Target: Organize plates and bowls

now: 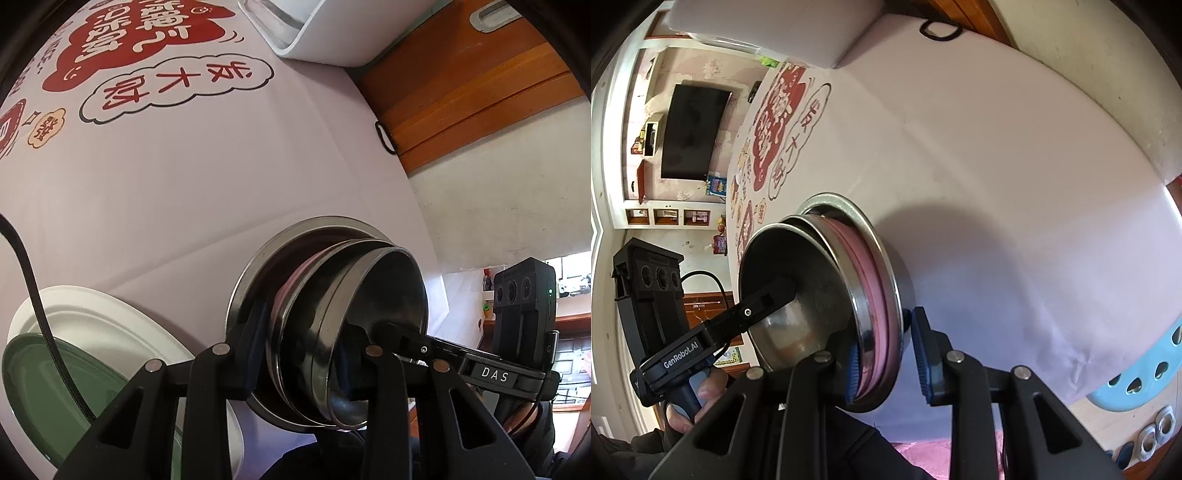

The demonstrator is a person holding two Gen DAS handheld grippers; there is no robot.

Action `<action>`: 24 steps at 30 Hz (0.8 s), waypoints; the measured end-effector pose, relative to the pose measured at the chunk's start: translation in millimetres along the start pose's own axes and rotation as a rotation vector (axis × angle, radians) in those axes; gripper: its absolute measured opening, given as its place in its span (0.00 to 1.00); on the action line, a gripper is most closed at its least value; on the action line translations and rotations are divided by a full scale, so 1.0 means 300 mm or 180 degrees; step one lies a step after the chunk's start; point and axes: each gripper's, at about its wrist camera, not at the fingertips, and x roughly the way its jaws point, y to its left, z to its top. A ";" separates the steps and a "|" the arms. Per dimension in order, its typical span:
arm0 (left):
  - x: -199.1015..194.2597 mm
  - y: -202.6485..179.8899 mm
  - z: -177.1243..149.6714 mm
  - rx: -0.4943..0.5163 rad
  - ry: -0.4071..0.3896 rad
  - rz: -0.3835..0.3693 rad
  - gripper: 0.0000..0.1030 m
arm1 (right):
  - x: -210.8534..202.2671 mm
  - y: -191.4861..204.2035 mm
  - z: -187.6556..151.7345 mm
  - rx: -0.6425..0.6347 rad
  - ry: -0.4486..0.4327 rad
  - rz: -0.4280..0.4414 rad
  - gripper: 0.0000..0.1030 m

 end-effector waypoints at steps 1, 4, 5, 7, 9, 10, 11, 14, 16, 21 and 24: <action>-0.006 -0.001 -0.002 -0.0002 -0.0029 -0.0006 0.30 | -0.003 0.001 0.000 -0.0016 -0.0007 0.0007 0.24; -0.020 -0.004 -0.008 -0.0012 -0.0115 -0.0045 0.30 | -0.016 0.005 -0.001 -0.0070 -0.0031 0.0051 0.24; -0.025 -0.004 -0.012 -0.0021 -0.0139 -0.0059 0.30 | -0.021 0.006 -0.002 -0.0083 -0.0049 0.0064 0.24; -0.030 0.000 -0.024 -0.0036 -0.0155 -0.0071 0.30 | -0.027 0.002 -0.004 -0.0089 -0.0050 0.0070 0.24; -0.024 0.001 -0.037 -0.0061 -0.0131 -0.0050 0.30 | -0.026 0.000 -0.005 -0.0077 -0.0031 0.0061 0.24; -0.021 0.001 -0.038 -0.0073 -0.0121 -0.0047 0.30 | -0.024 -0.002 -0.006 -0.0073 -0.0021 0.0056 0.24; -0.016 0.004 -0.042 -0.0099 -0.0107 -0.0049 0.30 | -0.023 -0.003 -0.007 -0.0070 -0.0009 0.0047 0.24; -0.006 0.013 -0.046 -0.0152 -0.0071 -0.0053 0.30 | -0.023 -0.004 -0.008 -0.0072 0.0001 0.0037 0.24; -0.007 0.013 -0.045 -0.0154 -0.0080 -0.0058 0.30 | -0.022 -0.005 -0.008 -0.0072 0.0000 0.0035 0.24; -0.026 0.001 -0.033 -0.0095 -0.0151 -0.0003 0.30 | -0.016 -0.006 -0.004 -0.0041 0.0001 0.0035 0.24; -0.034 -0.001 -0.024 -0.0031 -0.0176 0.0018 0.31 | -0.014 -0.011 -0.002 -0.0016 -0.0002 0.0030 0.24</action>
